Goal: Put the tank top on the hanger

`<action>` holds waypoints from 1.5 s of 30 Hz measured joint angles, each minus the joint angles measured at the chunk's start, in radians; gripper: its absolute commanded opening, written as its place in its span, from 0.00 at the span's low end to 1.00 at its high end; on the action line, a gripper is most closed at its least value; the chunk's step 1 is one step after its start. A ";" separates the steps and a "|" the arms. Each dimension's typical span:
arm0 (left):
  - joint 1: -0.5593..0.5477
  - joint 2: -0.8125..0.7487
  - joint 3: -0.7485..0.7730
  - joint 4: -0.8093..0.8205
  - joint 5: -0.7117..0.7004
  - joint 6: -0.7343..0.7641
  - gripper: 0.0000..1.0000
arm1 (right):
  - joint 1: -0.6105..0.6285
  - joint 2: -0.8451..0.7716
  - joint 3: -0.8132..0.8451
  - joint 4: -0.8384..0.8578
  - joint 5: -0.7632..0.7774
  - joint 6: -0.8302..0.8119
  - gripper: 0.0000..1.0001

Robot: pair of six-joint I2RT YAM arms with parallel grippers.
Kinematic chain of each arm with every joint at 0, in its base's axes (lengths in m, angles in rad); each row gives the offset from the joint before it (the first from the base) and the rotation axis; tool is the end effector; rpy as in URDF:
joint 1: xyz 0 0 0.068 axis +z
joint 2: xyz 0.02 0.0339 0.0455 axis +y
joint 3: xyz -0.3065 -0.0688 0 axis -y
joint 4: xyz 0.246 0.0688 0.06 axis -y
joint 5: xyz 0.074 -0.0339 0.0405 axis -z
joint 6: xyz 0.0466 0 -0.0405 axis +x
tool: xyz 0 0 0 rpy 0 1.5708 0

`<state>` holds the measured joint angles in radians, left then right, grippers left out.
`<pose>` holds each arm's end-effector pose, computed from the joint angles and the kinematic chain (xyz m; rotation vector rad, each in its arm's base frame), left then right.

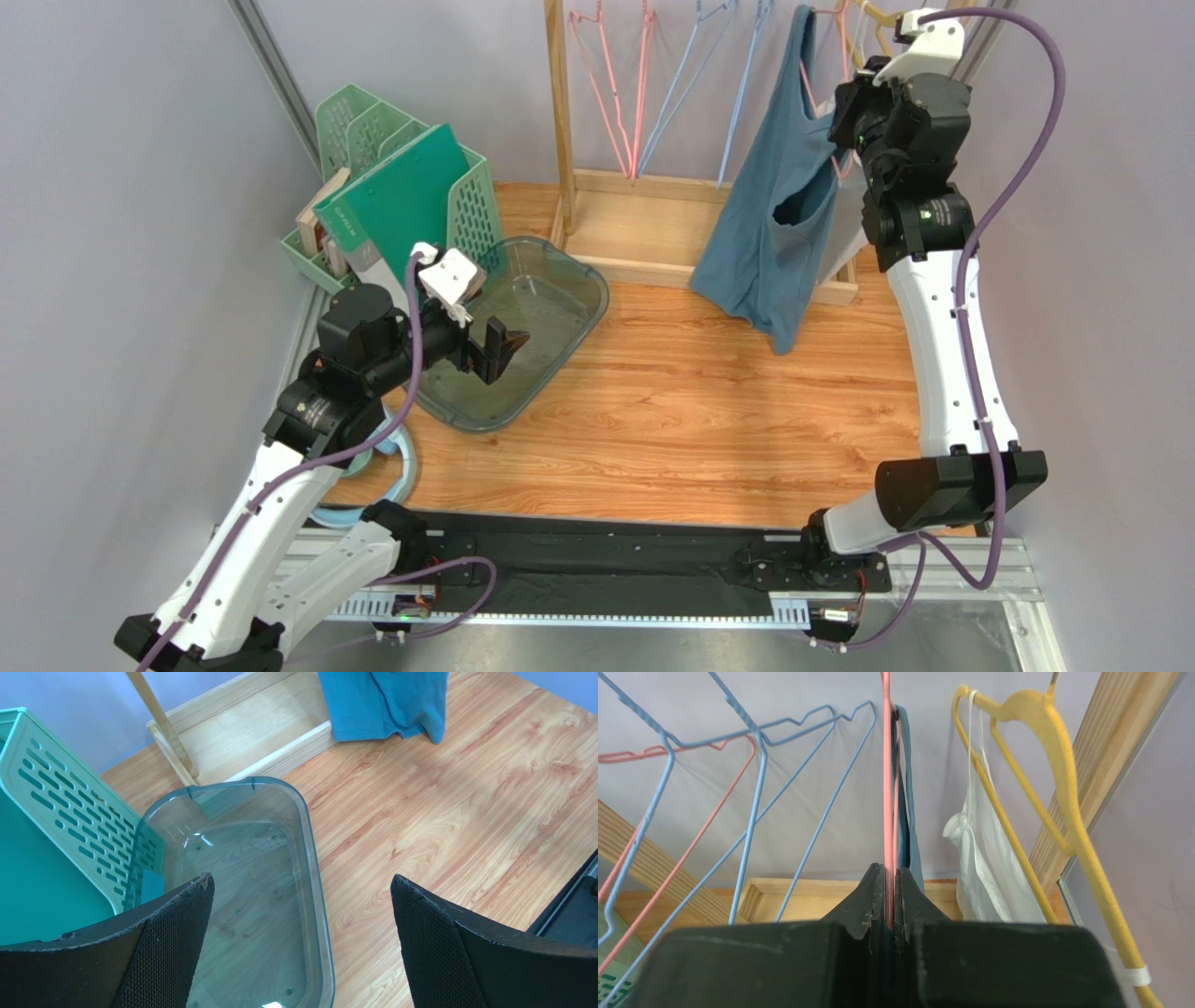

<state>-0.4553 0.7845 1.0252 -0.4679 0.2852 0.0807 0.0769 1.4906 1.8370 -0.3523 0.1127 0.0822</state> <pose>0.1230 -0.0748 0.4202 0.6776 1.6884 -0.5226 0.3262 0.0199 0.5583 0.0925 1.5741 0.0358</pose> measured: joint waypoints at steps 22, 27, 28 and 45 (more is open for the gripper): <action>0.000 0.005 -0.003 0.000 -0.004 0.000 0.99 | 0.000 -0.071 -0.144 0.019 -0.019 0.021 0.70; 0.000 0.005 -0.003 0.000 -0.007 0.000 0.99 | 0.000 -0.086 -0.135 0.006 -0.025 0.021 0.93; 0.000 0.005 -0.003 0.000 -0.007 0.000 0.99 | 0.000 -0.086 -0.123 -0.005 -0.026 0.019 0.94; 0.110 0.012 -0.003 0.001 -0.105 -0.063 0.99 | 0.117 -0.521 -0.419 -0.078 -0.061 0.080 0.95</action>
<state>-0.3454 0.7963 1.0218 -0.4667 0.1799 0.0177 0.1936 0.9695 1.4181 -0.4305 0.0513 0.1619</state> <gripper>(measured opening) 0.990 0.949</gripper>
